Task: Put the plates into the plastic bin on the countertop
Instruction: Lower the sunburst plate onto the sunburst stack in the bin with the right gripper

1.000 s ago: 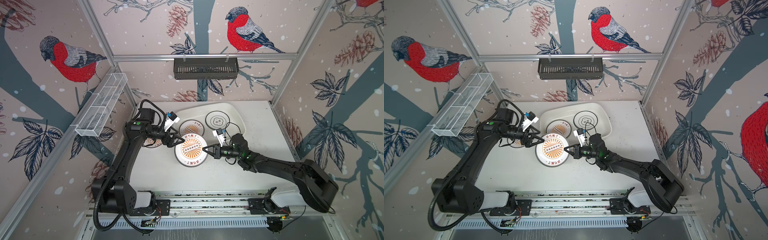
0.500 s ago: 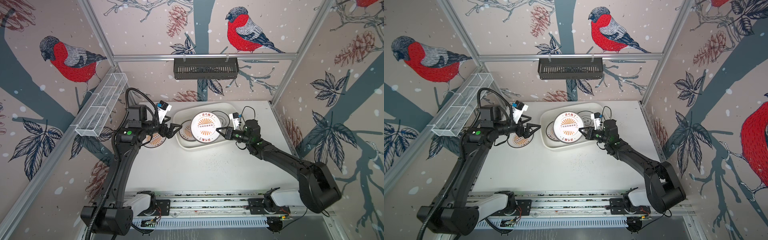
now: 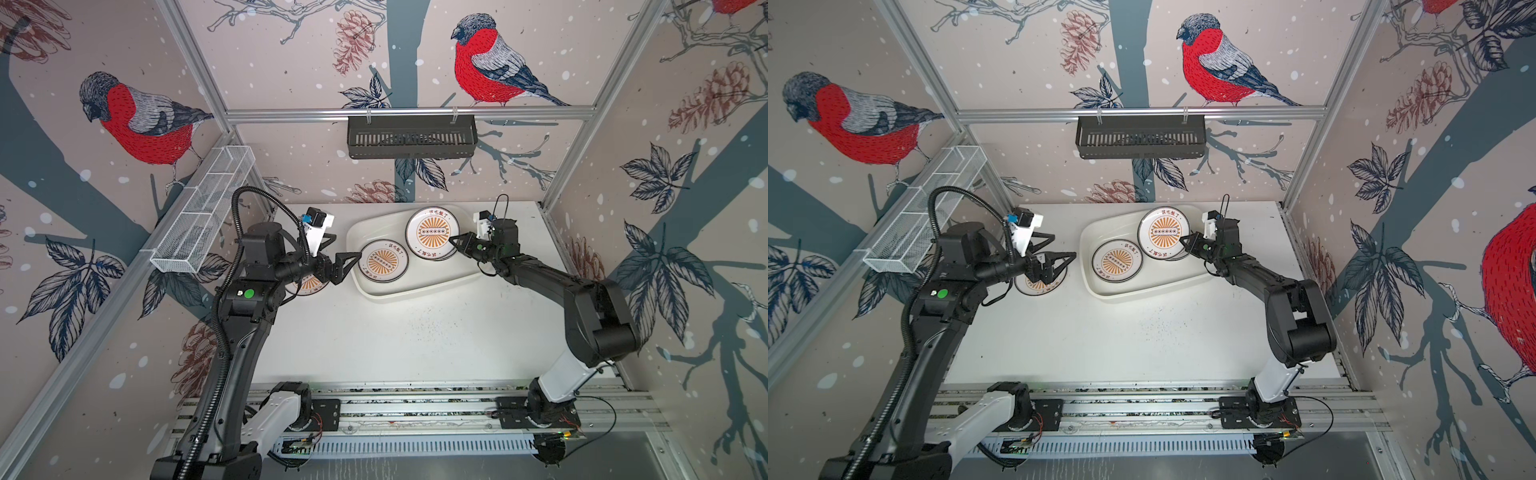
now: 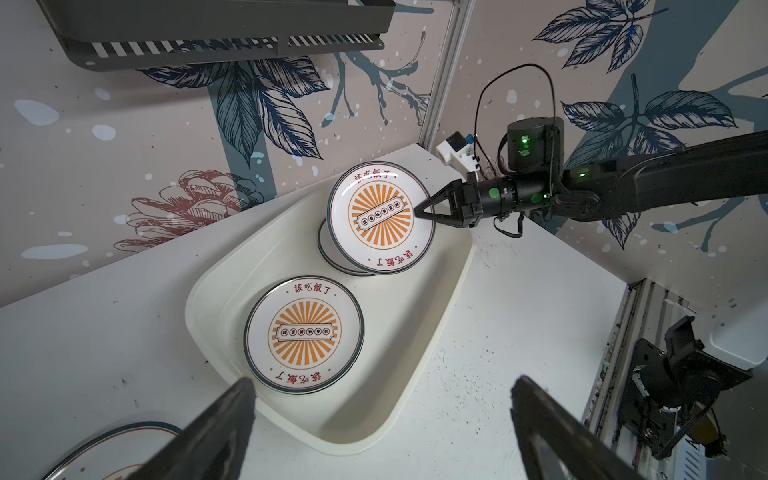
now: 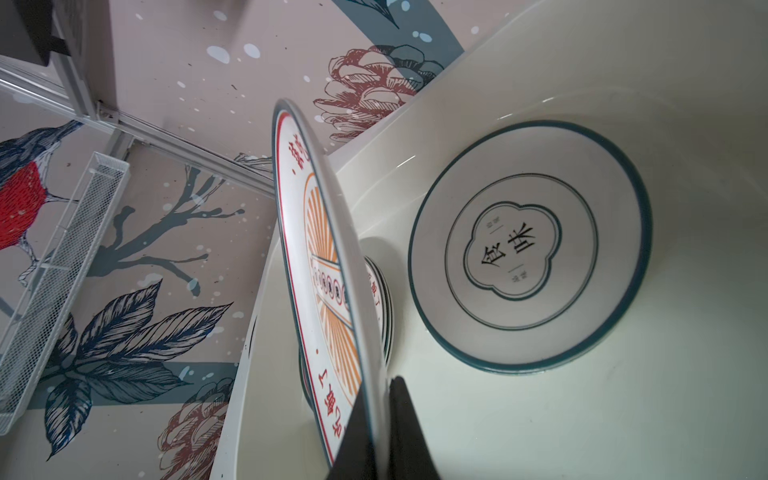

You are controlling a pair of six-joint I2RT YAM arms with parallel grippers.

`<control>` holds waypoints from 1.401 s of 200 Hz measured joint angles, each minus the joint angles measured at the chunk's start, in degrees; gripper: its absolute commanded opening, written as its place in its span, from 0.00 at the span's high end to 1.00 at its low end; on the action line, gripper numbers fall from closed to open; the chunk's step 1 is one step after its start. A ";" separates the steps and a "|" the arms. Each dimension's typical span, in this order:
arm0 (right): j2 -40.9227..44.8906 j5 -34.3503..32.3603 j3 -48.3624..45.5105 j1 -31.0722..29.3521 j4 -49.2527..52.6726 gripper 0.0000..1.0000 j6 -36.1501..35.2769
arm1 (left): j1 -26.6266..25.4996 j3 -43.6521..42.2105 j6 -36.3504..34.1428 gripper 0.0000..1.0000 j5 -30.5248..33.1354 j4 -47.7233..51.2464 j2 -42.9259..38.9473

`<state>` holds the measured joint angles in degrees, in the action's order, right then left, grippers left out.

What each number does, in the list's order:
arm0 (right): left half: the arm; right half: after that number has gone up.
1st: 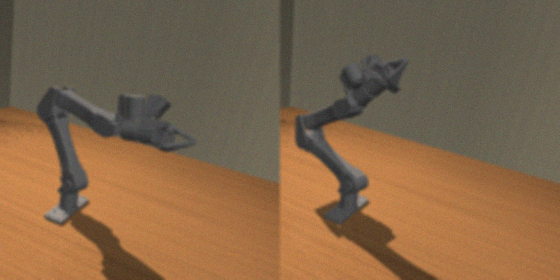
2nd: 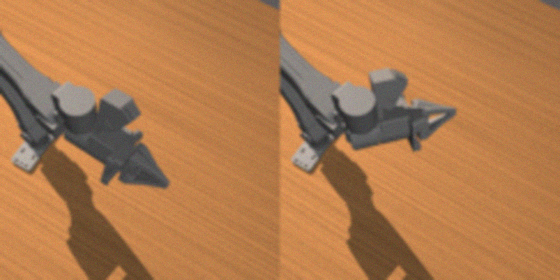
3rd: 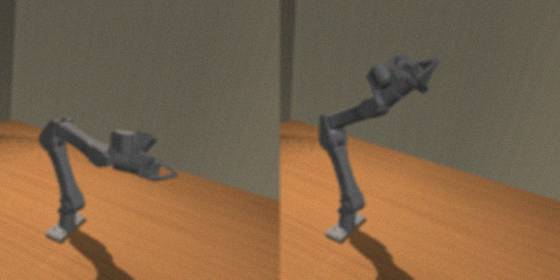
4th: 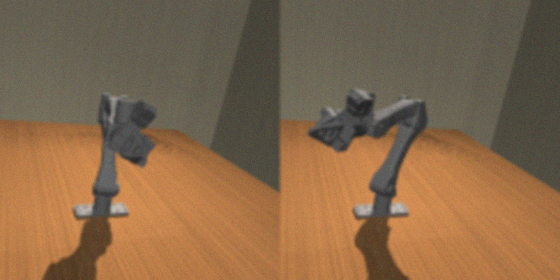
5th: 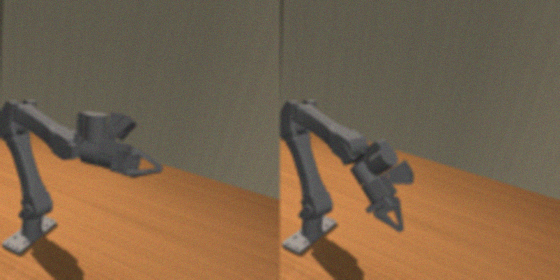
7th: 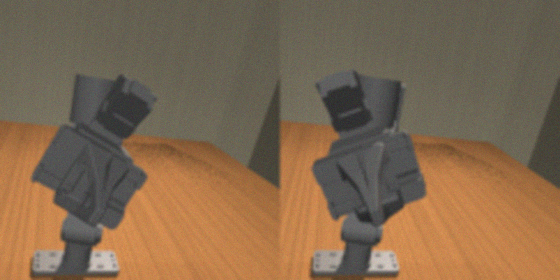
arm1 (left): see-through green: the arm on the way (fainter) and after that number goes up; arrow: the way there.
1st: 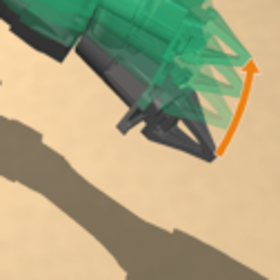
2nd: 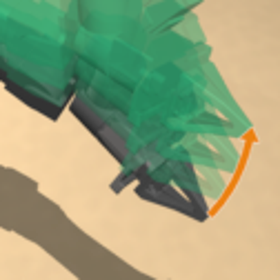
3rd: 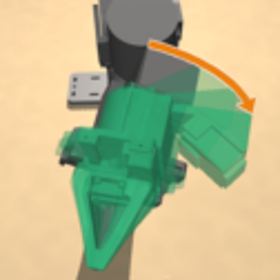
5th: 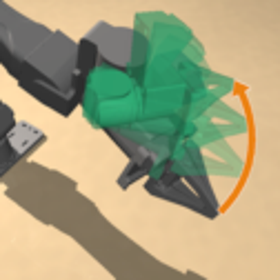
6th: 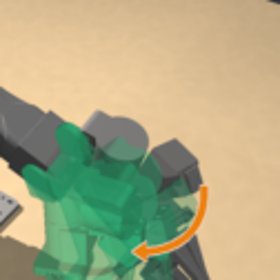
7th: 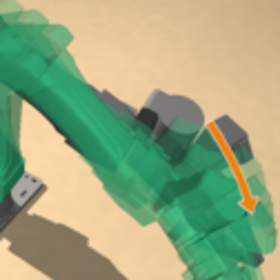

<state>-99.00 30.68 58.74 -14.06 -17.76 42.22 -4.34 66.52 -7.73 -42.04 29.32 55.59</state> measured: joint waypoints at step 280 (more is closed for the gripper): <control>-11.06 -12.20 10.25 -0.24 11.45 0.86 4.11 | 0.00 -0.04 0.26 0.04 -2.08 -1.22 -0.39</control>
<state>-110.06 18.48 68.99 -14.31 -6.31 46.33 -4.34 66.48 -7.46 -44.12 28.10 55.20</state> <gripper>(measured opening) 0.137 0.962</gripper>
